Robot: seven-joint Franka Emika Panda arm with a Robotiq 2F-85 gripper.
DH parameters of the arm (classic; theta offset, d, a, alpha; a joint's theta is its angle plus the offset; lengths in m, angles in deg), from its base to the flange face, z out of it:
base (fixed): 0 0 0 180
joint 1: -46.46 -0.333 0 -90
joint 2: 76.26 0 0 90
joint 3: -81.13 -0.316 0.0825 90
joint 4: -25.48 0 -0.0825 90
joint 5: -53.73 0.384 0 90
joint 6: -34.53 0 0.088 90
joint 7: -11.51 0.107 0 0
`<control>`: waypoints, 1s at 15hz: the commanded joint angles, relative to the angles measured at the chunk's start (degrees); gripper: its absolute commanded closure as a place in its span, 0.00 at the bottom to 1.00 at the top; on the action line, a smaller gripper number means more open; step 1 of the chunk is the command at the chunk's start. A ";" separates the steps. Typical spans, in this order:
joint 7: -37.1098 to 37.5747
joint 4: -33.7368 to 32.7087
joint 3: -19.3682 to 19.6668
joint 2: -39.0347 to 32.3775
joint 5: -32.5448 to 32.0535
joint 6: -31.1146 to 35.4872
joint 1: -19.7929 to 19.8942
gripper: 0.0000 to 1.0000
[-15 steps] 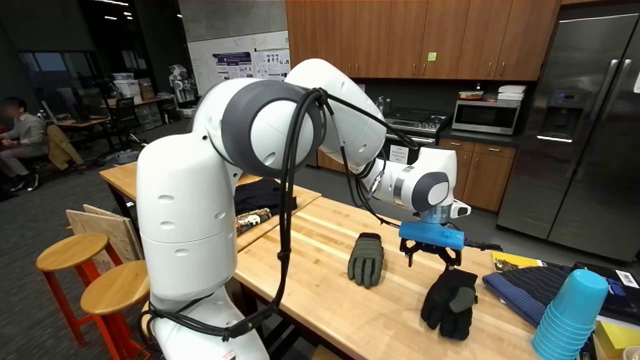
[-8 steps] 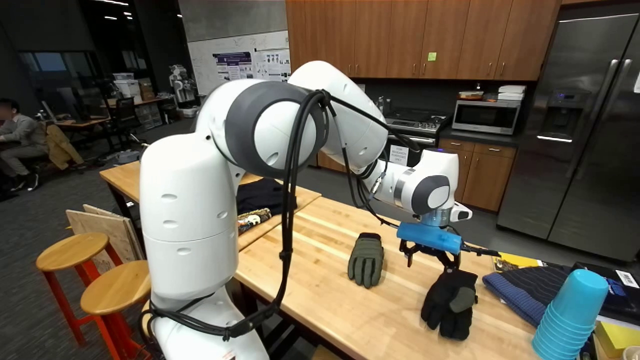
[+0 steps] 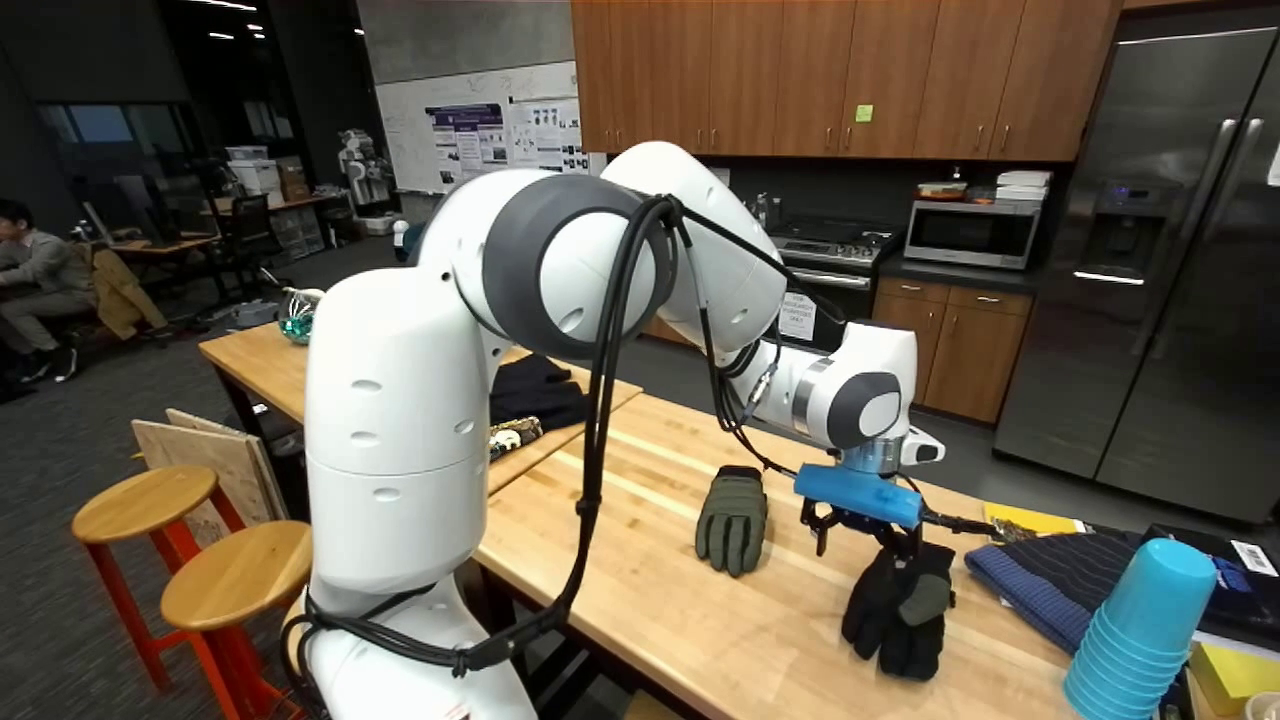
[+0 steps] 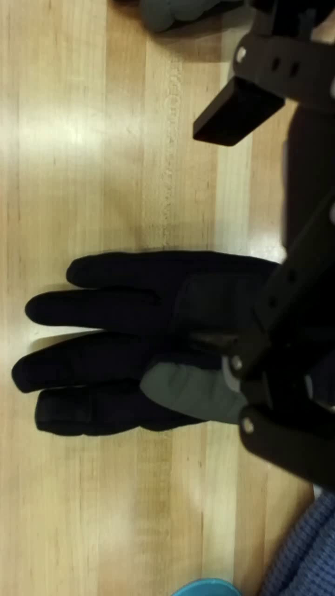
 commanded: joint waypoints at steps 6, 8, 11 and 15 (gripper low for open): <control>5.12 -1.01 0.35 -1.33 -13.04 -0.36 -1.61 0.00; 5.38 -1.09 0.70 -1.16 -15.06 -0.20 -1.35 0.00; 5.05 -0.91 1.38 -0.84 -15.10 0.35 -0.21 0.00; 4.56 0.39 2.41 -0.20 -12.60 1.75 1.87 0.00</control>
